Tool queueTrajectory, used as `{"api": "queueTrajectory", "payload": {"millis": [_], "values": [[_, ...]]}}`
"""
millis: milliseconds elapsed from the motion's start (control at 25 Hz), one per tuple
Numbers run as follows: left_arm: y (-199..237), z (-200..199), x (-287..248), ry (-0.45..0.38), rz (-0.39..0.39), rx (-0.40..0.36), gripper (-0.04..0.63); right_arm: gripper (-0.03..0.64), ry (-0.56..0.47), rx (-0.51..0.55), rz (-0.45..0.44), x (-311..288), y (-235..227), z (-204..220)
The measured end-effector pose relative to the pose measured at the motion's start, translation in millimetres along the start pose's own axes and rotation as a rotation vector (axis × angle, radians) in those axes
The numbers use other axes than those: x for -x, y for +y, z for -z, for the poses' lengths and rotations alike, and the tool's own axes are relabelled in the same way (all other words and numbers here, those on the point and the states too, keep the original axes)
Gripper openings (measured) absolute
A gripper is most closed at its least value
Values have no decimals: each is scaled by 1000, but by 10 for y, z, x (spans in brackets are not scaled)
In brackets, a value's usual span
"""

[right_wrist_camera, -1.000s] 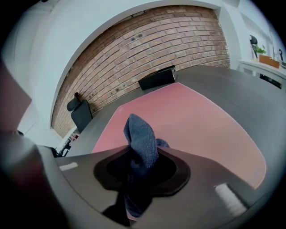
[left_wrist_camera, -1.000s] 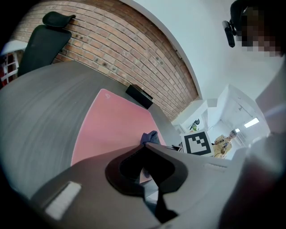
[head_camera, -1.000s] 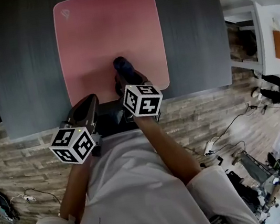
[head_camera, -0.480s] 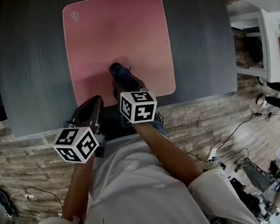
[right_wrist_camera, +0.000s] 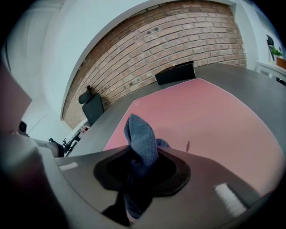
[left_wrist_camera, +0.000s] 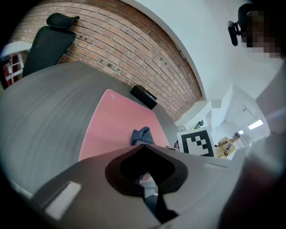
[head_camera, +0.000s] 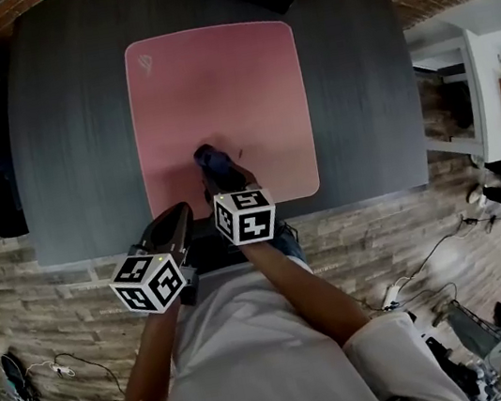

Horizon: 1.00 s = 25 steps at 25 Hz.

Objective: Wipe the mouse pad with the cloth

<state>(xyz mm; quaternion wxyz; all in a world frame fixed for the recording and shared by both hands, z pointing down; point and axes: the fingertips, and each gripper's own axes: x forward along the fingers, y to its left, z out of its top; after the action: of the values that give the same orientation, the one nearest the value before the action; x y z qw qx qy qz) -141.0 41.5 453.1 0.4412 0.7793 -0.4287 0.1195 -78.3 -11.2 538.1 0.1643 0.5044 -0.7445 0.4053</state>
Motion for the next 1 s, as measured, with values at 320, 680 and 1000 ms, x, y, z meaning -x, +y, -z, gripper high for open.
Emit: {"api": "queueTrajectory", "payload": {"millis": [320, 680, 1000], "values": [[29, 119, 86, 2, -35, 24, 12, 107, 20, 33, -45, -168, 220, -36], [123, -2, 218, -55, -34, 94, 11, 109, 39, 74, -72, -368, 445, -66], [106, 15, 259, -61, -38, 87, 12, 109, 39, 77, -73, -421, 474, -93]]}}
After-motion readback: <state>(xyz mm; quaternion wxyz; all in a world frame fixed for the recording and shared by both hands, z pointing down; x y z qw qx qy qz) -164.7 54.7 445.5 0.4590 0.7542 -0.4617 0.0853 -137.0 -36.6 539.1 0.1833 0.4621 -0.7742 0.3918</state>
